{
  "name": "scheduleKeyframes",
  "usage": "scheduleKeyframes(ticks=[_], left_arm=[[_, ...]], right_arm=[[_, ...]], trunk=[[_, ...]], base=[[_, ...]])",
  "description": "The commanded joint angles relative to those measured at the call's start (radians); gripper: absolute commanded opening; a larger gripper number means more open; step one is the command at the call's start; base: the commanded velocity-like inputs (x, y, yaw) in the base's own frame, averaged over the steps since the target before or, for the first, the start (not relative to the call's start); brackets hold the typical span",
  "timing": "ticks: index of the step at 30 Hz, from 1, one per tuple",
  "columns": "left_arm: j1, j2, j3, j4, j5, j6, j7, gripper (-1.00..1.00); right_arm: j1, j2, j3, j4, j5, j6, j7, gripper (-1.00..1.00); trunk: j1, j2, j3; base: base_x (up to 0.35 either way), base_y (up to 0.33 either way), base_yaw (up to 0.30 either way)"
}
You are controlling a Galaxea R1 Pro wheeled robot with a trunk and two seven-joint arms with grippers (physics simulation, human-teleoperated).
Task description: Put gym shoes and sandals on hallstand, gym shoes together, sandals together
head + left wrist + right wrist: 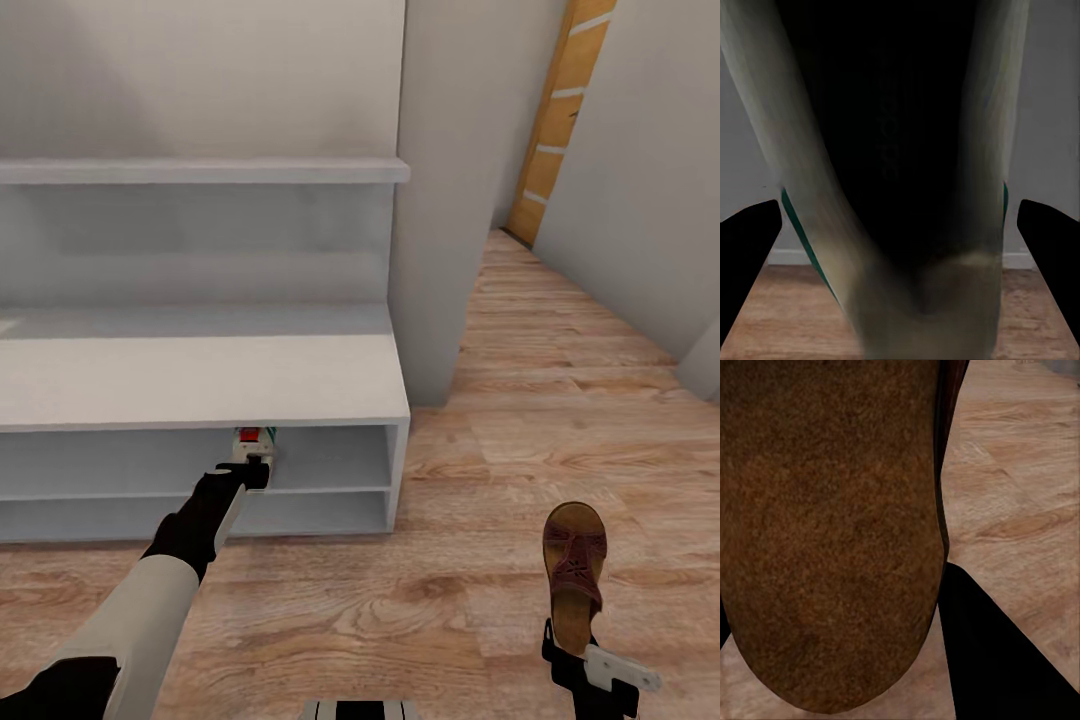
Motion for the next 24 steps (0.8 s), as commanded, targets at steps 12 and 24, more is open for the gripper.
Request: scheduleKeyframes(ticks=[12, 24], left_arm=[[0.001, -0.002, 0.005, -0.001, -0.010, 0.005, -0.003, -1.00], [0.003, -0.001, 0.005, -0.001, -0.010, 0.004, -0.002, -1.00]], right_arm=[[0.000, 0.001, -0.002, 0.000, 0.005, -0.001, -0.002, -1.00], [0.000, 0.001, -0.002, 0.000, 0.005, -0.001, -0.002, -1.00]], trunk=[[0.000, 0.000, -0.001], [0.000, 0.000, -0.001]], base=[[0.073, 0.000, 0.000], [0.117, 0.000, 0.000]])
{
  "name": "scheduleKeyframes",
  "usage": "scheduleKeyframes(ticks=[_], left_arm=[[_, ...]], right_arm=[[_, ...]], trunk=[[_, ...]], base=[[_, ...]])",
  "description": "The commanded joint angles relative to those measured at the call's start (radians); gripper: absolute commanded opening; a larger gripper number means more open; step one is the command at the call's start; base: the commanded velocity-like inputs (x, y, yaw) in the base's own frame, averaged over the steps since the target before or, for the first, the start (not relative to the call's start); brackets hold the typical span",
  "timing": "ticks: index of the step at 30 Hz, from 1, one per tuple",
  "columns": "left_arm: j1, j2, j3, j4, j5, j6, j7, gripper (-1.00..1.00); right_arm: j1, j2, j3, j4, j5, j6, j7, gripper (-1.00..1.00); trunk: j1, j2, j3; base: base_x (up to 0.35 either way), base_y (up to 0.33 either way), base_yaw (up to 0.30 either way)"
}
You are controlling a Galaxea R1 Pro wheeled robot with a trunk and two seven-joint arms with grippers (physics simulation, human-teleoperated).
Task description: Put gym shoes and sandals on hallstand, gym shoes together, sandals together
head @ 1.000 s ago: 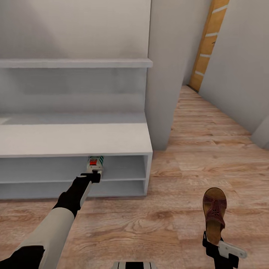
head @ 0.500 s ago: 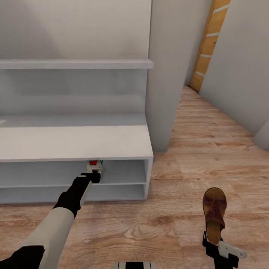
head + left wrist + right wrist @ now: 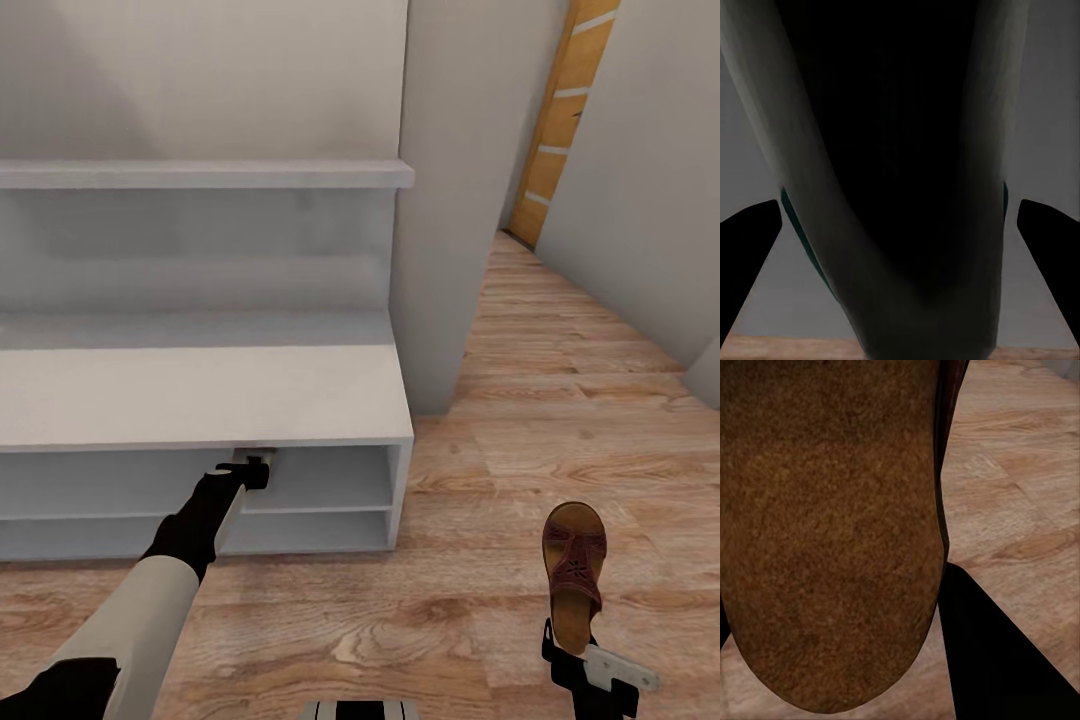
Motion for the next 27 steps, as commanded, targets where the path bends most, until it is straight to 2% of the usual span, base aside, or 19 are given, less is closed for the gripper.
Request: scheduleKeyframes(ticks=[1, 12, 13, 27], left_arm=[[0.000, -0.001, 0.004, 0.000, -0.008, 0.005, -0.003, -1.00], [0.002, -0.001, 0.003, -0.001, -0.007, 0.007, -0.006, -1.00], [0.001, -0.001, 0.003, -0.001, -0.006, 0.007, -0.006, 1.00], [0.006, 0.002, 0.003, -0.003, -0.007, 0.007, -0.005, 1.00]], right_arm=[[-0.001, 0.001, -0.002, 0.000, 0.005, -0.001, -0.002, -1.00], [-0.001, 0.001, -0.002, 0.000, 0.005, -0.001, -0.002, -1.00], [-0.001, 0.001, -0.002, 0.000, 0.005, -0.001, -0.002, -1.00], [-0.001, 0.001, -0.002, 0.001, 0.005, -0.001, -0.002, -1.00]], trunk=[[0.000, 0.000, -0.001], [0.000, 0.000, -0.001], [0.000, 0.000, -0.001], [0.000, 0.000, -0.001]], base=[[0.004, 0.000, 0.000], [0.000, 0.000, 0.000], [0.000, 0.000, 0.000], [-0.001, 0.000, 0.000]])
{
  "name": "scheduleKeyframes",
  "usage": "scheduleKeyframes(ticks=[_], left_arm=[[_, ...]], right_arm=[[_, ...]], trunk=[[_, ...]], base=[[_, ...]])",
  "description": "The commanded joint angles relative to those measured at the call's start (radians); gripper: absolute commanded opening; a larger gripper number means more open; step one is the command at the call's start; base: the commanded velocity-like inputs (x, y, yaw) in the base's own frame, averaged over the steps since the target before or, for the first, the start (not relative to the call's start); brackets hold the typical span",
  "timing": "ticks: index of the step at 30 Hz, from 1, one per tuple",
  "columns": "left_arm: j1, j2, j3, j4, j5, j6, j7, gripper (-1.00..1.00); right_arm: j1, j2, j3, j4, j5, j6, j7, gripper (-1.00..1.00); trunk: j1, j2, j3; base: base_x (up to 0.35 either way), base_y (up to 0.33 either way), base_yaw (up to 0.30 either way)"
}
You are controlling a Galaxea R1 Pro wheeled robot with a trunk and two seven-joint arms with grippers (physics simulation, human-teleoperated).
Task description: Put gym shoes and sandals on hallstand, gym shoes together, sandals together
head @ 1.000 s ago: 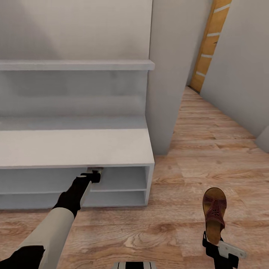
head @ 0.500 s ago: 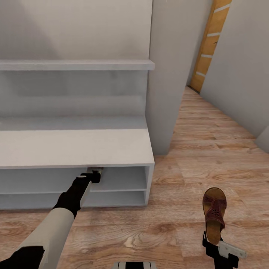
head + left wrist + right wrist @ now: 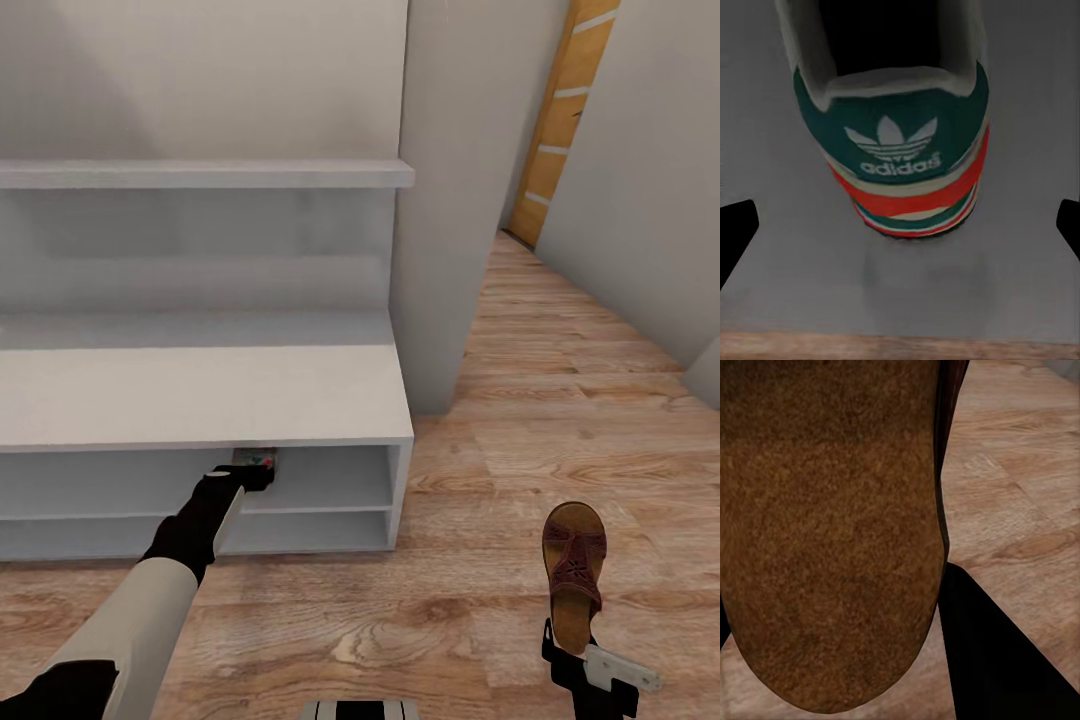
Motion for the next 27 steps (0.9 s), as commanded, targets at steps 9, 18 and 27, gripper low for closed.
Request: scheduleKeyframes(ticks=[9, 18, 27], left_arm=[[0.002, 0.000, 0.005, -0.008, -0.010, 0.005, -0.003, 1.00], [0.004, 0.004, 0.010, -0.012, -0.009, 0.000, -0.004, 1.00], [0.017, 0.014, 0.013, -0.013, -0.006, -0.023, -0.006, 1.00]], right_arm=[[0.000, 0.001, -0.002, 0.000, 0.005, -0.001, -0.003, -1.00], [0.000, 0.001, -0.002, 0.000, 0.005, -0.001, -0.003, -1.00], [0.000, 0.001, -0.002, 0.001, 0.005, -0.001, -0.003, -1.00]], trunk=[[0.000, 0.000, -0.001], [0.000, 0.000, -0.001], [0.000, 0.000, -0.001]], base=[[-0.292, 0.000, 0.000], [-0.333, 0.000, 0.000], [-0.335, 0.000, 0.000]])
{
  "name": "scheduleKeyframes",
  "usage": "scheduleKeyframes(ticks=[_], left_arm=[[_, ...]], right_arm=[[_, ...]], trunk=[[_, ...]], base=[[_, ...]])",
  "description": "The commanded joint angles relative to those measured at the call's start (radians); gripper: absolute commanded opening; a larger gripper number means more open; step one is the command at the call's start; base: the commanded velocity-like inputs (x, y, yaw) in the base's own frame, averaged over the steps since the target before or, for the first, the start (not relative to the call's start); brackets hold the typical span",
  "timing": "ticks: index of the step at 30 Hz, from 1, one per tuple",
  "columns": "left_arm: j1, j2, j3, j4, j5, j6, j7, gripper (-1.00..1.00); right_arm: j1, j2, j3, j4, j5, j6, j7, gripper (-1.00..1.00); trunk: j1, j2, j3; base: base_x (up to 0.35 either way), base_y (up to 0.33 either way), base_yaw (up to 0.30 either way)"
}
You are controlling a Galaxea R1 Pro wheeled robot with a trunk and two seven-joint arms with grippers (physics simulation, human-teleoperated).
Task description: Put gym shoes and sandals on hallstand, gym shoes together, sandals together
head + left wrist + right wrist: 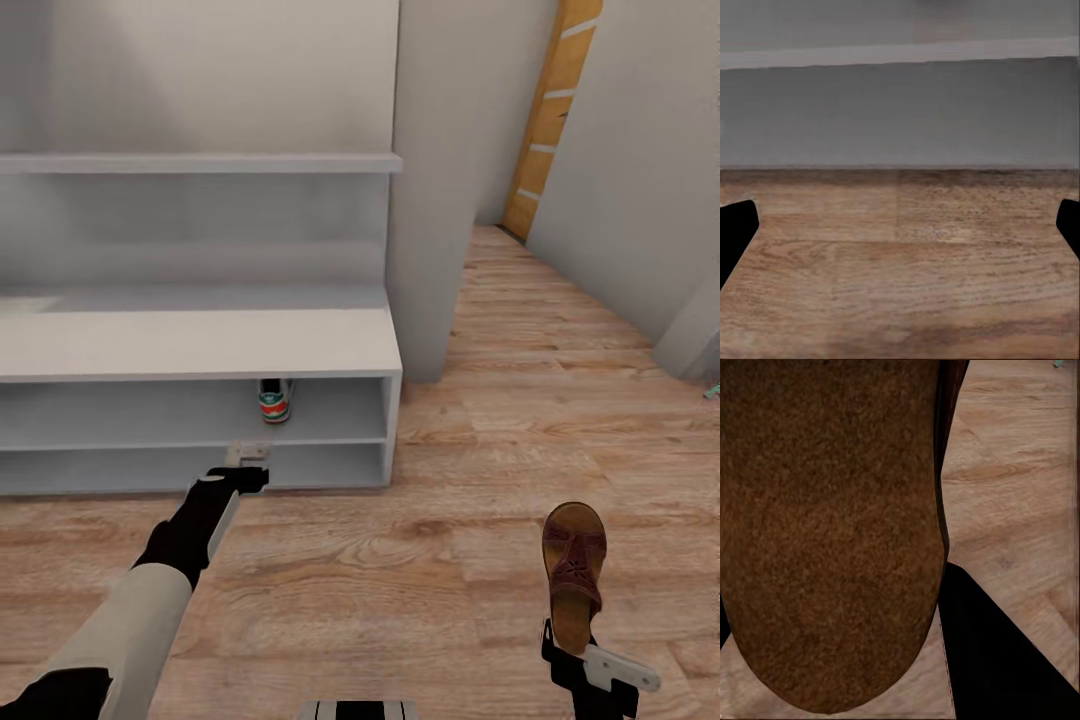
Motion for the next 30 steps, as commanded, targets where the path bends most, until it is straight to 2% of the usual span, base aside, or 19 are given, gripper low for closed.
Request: scheduleKeyframes(ticks=[1, 4, 8, 10, 15, 17, 18, 19, 20, 21, 24, 26, 28, 29, 30], left_arm=[[0.015, 0.001, 0.005, -0.003, -0.009, -0.014, -0.002, 1.00], [0.046, 0.004, 0.010, -0.005, -0.008, -0.060, -0.002, 1.00], [0.130, 0.019, 0.034, -0.006, -0.007, -0.177, -0.005, 1.00], [0.215, 0.044, 0.045, -0.006, -0.006, -0.283, -0.033, 1.00], [0.328, 0.072, 0.051, -0.006, -0.006, -0.431, -0.118, 1.00], [0.385, 0.084, 0.053, -0.006, -0.004, -0.503, -0.163, 1.00], [0.439, 0.097, 0.056, -0.006, 0.003, -0.565, -0.208, 1.00], [0.475, 0.105, 0.061, -0.006, 0.011, -0.598, -0.240, 1.00], [0.540, 0.121, 0.075, -0.006, 0.036, -0.642, -0.313, 1.00], [0.554, 0.125, 0.078, -0.006, 0.043, -0.650, -0.335, 1.00], [0.625, 0.150, 0.102, 0.000, 0.085, -0.679, -0.479, 1.00], [0.650, 0.161, 0.119, 0.003, 0.103, -0.692, -0.547, 1.00], [0.665, 0.166, 0.136, 0.004, 0.116, -0.701, -0.584, 1.00], [0.697, 0.169, 0.173, 0.006, 0.130, -0.714, -0.636, 1.00], [0.711, 0.170, 0.184, 0.008, 0.133, -0.717, -0.649, 1.00]], right_arm=[[-0.001, 0.001, -0.002, 0.000, 0.006, -0.001, -0.003, -1.00], [-0.001, 0.001, -0.002, 0.000, 0.006, -0.001, -0.003, -1.00], [-0.001, 0.000, -0.002, 0.001, 0.006, -0.001, -0.003, -1.00], [-0.001, 0.000, -0.003, 0.004, 0.006, -0.002, -0.003, -1.00], [-0.001, -0.001, -0.002, 0.008, 0.007, -0.003, -0.002, -1.00], [-0.001, -0.002, -0.002, 0.009, 0.008, -0.003, -0.002, -1.00], [-0.001, -0.002, -0.002, 0.011, 0.009, -0.003, -0.001, -1.00], [-0.001, -0.002, -0.002, 0.014, 0.009, -0.003, -0.001, -1.00], [-0.001, -0.002, -0.002, 0.028, 0.009, -0.004, 0.000, -1.00], [-0.001, -0.002, -0.002, 0.032, 0.009, -0.004, 0.000, -1.00], [-0.001, -0.002, -0.002, 0.054, 0.009, -0.005, 0.001, -1.00], [-0.001, -0.002, -0.002, 0.058, 0.009, -0.004, 0.001, -1.00], [-0.001, -0.002, -0.001, 0.059, 0.009, -0.004, 0.001, -1.00], [-0.001, -0.001, 0.000, 0.061, 0.009, -0.005, 0.001, -1.00], [-0.001, -0.001, 0.000, 0.062, 0.009, -0.005, 0.001, -1.00]], trunk=[[-0.001, 0.000, -0.001], [-0.001, 0.000, -0.001], [-0.001, 0.000, -0.001], [-0.001, 0.000, -0.001], [-0.001, 0.000, -0.001], [-0.001, 0.000, -0.001], [-0.001, 0.000, -0.001], [-0.001, 0.000, -0.001], [-0.001, 0.000, -0.001], [-0.001, 0.000, -0.001], [-0.001, 0.000, -0.001], [-0.001, 0.000, -0.001], [-0.001, 0.000, -0.001], [-0.001, 0.000, -0.001], [-0.001, 0.000, -0.001]], base=[[-0.331, 0.000, 0.000], [-0.325, 0.000, 0.000], [-0.296, 0.000, 0.000], [-0.115, 0.000, 0.000], [-0.041, 0.000, 0.000], [-0.014, 0.000, 0.000], [-0.006, 0.000, 0.000], [-0.004, 0.000, 0.000], [-0.002, 0.000, 0.000], [-0.001, 0.000, 0.000], [0.000, 0.000, 0.000], [0.000, 0.000, 0.000], [0.000, 0.000, 0.000], [0.000, 0.000, 0.000], [0.000, 0.000, 0.000]])
